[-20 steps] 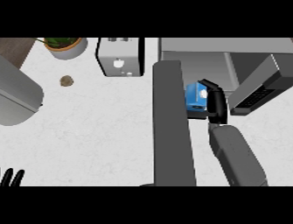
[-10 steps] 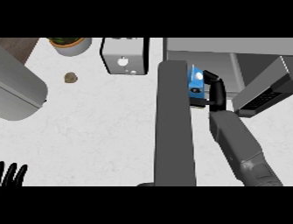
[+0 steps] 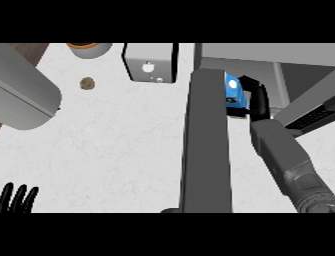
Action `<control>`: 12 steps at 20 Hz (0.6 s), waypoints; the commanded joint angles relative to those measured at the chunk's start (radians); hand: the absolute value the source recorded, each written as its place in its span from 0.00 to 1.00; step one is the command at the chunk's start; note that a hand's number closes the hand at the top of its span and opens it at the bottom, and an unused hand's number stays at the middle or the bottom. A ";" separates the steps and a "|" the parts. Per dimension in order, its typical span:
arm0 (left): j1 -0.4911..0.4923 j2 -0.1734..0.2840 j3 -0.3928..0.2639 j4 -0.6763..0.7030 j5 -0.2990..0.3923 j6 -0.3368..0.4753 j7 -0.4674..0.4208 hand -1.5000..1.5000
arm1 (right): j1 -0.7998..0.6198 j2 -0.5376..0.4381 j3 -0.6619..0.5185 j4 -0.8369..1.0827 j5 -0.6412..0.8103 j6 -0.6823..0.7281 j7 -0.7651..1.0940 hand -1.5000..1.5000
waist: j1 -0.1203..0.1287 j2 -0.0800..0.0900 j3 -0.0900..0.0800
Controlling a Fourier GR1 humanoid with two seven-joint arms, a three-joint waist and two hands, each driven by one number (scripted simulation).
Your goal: Pick up the milk, place it into the microwave and close the microwave
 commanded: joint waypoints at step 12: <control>-0.054 0.028 0.032 0.047 0.011 -0.021 -0.010 0.00 | -0.099 -0.040 -0.048 0.025 -0.001 -0.131 -0.081 1.00 | 0.037 0.021 0.003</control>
